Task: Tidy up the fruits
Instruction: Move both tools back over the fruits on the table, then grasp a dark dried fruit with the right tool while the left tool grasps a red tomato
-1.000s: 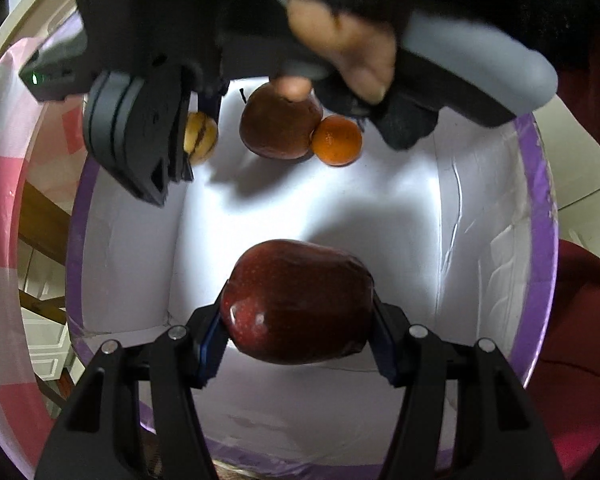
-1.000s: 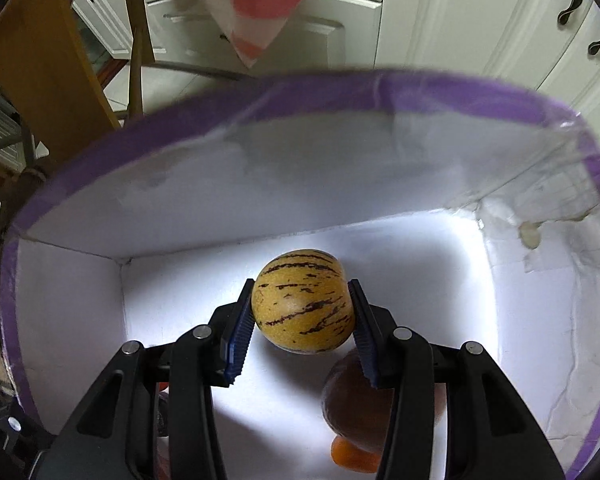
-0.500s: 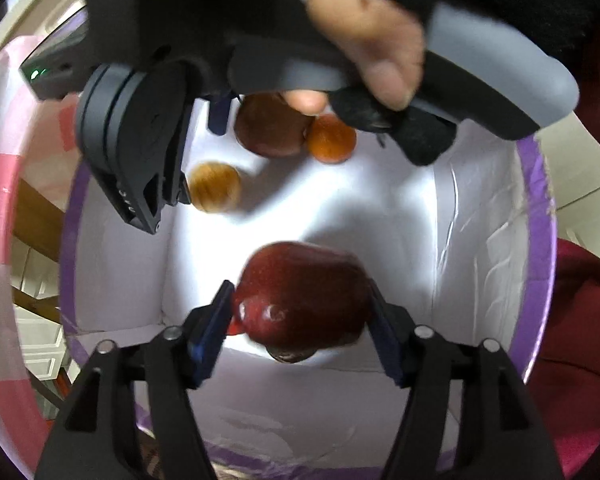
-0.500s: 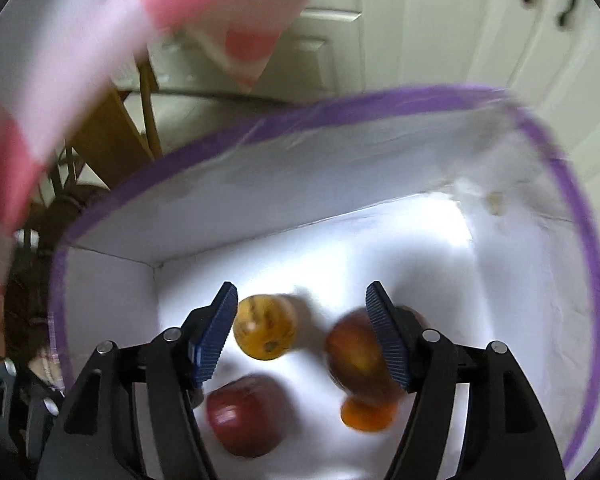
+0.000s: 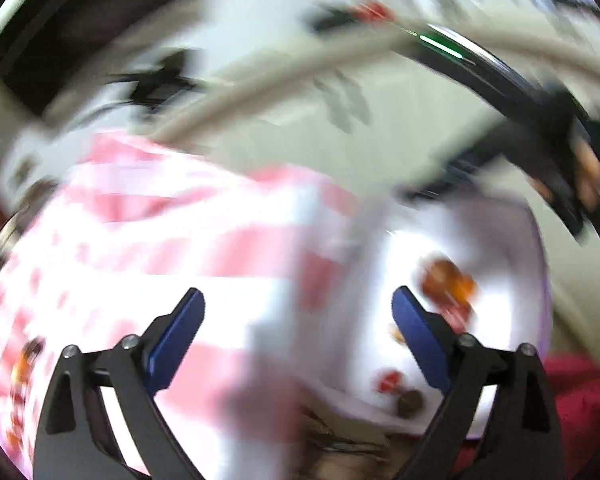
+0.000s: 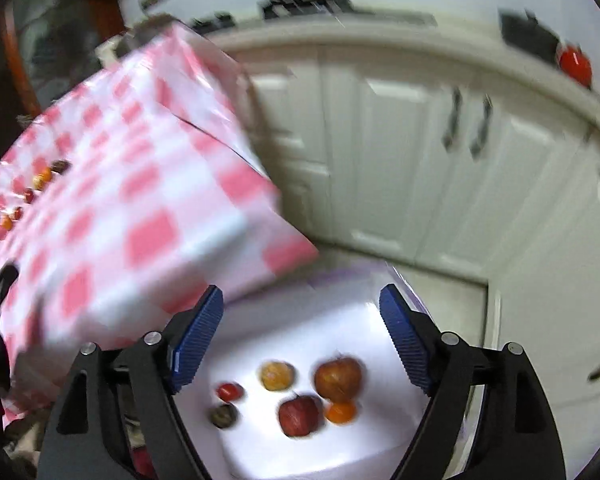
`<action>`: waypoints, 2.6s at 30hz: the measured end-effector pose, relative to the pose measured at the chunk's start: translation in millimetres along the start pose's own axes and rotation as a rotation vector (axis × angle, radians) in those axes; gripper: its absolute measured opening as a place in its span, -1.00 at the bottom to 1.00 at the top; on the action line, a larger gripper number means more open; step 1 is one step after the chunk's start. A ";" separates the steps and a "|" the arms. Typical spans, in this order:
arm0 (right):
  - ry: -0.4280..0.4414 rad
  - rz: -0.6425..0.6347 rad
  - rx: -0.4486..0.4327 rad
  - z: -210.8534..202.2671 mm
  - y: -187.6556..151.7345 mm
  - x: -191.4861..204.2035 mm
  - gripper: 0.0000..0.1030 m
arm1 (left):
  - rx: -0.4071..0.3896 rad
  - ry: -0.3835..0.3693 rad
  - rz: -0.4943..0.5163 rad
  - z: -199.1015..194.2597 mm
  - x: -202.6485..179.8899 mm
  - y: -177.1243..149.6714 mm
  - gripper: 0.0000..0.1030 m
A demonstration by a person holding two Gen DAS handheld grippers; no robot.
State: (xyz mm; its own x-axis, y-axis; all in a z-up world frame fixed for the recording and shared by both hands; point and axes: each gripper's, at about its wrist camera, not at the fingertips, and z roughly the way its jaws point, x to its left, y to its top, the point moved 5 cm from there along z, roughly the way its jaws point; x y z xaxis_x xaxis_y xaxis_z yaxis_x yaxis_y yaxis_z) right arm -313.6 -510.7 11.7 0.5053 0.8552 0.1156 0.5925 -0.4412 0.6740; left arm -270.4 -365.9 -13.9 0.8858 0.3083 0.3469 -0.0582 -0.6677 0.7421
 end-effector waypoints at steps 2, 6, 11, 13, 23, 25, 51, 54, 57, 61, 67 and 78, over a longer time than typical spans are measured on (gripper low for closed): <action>0.063 -0.060 -0.062 -11.8 16.6 34.5 0.67 | -0.037 0.104 -0.117 -26.6 55.2 -2.4 0.97; 0.164 -0.180 -0.102 -21.2 32.4 119.1 0.71 | -0.020 0.280 -0.305 -61.8 155.2 -35.3 0.97; 0.273 -0.319 -0.063 3.0 34.0 229.2 0.71 | 0.053 0.415 -0.546 -97.6 261.2 -108.4 0.97; 0.290 -0.363 -0.037 19.5 27.6 265.5 0.71 | 0.073 0.469 -0.603 -112.2 281.0 -135.7 0.97; 0.380 -0.386 0.055 110.3 25.8 399.5 0.71 | 0.167 0.655 -0.760 -138.0 377.7 -209.3 0.97; 0.377 -0.370 0.044 128.0 35.9 412.4 0.71 | 0.157 0.710 -0.796 -135.4 403.7 -220.1 0.97; 0.328 -0.495 0.143 323.0 186.8 573.9 0.31 | 0.025 0.668 -1.086 -95.7 499.0 -267.3 0.97; 0.307 -0.526 0.122 321.7 185.5 576.4 0.02 | 0.031 0.684 -1.114 -97.3 500.8 -274.1 0.97; 0.305 -0.530 0.103 320.9 186.3 574.5 -0.20 | 0.032 0.706 -1.143 -100.7 503.0 -280.2 0.97; 0.353 -0.482 0.099 320.4 189.8 566.3 -0.20 | 0.042 0.718 -1.199 -104.5 506.4 -291.4 0.97; 0.462 -0.354 0.137 330.3 198.4 543.1 -0.20 | 0.081 0.773 -1.205 -110.7 512.5 -302.2 0.97; 0.523 -0.289 0.161 339.4 205.1 524.6 -0.20 | 0.167 0.687 -0.987 -75.4 516.0 -274.8 0.96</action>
State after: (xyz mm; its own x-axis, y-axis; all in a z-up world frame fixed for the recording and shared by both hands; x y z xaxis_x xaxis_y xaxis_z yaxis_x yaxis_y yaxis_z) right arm 285.9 -244.8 -37.1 -0.0402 0.9486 0.3141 0.7673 -0.1720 0.6178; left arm 167.9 27.8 4.4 0.0846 0.9948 -0.0566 0.6084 -0.0066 0.7936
